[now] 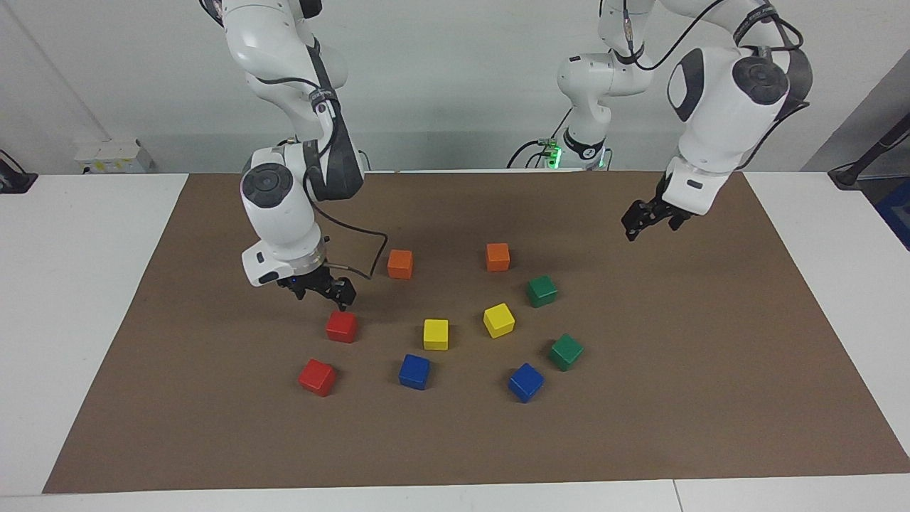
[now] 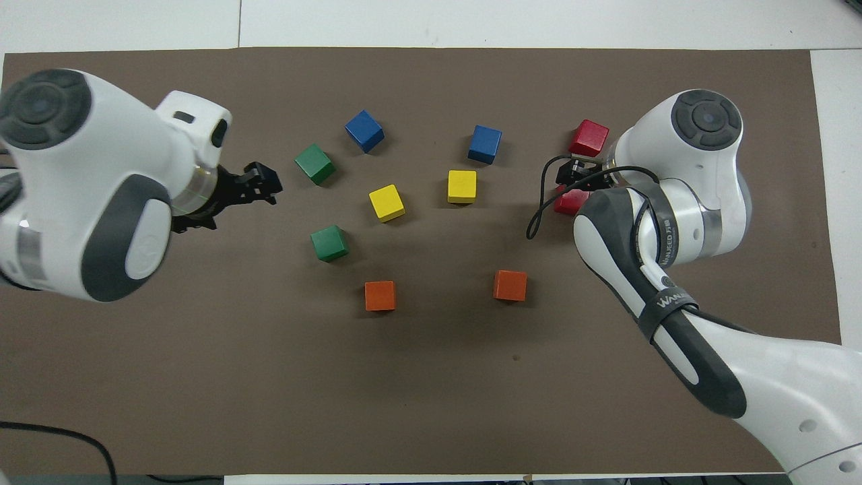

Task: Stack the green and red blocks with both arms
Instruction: 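Grasp a green cube with the left gripper while the right gripper grasps red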

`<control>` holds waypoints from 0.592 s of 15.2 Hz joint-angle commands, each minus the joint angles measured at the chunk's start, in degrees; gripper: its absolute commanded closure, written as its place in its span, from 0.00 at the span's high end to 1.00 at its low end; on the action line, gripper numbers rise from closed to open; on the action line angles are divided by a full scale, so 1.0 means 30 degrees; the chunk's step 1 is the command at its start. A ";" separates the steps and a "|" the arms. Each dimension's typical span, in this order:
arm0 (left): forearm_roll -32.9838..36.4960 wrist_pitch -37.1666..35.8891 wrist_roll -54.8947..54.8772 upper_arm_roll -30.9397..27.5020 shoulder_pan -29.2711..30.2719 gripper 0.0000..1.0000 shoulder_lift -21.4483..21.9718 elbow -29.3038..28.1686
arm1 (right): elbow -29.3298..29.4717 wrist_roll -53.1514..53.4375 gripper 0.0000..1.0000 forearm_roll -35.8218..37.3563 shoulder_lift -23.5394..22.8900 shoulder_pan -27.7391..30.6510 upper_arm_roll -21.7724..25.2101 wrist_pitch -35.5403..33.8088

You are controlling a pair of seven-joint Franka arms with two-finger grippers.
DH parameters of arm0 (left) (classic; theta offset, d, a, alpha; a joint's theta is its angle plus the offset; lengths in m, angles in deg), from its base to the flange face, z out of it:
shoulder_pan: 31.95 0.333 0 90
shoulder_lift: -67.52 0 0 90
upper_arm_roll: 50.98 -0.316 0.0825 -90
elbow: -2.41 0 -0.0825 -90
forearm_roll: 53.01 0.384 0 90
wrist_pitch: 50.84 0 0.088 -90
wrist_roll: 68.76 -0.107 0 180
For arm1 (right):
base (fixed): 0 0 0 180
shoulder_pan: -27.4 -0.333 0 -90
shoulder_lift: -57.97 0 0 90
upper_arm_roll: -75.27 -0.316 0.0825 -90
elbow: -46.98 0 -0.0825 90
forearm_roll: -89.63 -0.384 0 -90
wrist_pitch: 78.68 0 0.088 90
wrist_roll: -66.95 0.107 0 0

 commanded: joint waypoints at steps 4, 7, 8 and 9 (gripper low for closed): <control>-0.0012 0.6526 0.1175 -0.0284 -0.1305 1.00 -0.1901 -0.3532 | 0.0152 0.0263 1.00 -0.0250 -0.1189 -0.0477 0.0048 0.1625; 0.0018 0.6564 0.1088 -0.0314 -0.1804 1.00 -0.2874 -0.3447 | -0.0052 0.0088 1.00 -0.0221 -0.1368 -0.0476 0.0048 0.1948; 0.0018 0.6622 0.1117 -0.0314 -0.1804 1.00 -0.2874 -0.3563 | -0.0082 0.0000 1.00 -0.0221 -0.1397 -0.0535 0.0048 0.1979; 0.0018 0.6854 0.1175 -0.0314 -0.1833 1.00 -0.2903 -0.3623 | -0.0112 -0.0030 1.00 -0.0192 -0.1426 -0.0535 0.0048 0.1950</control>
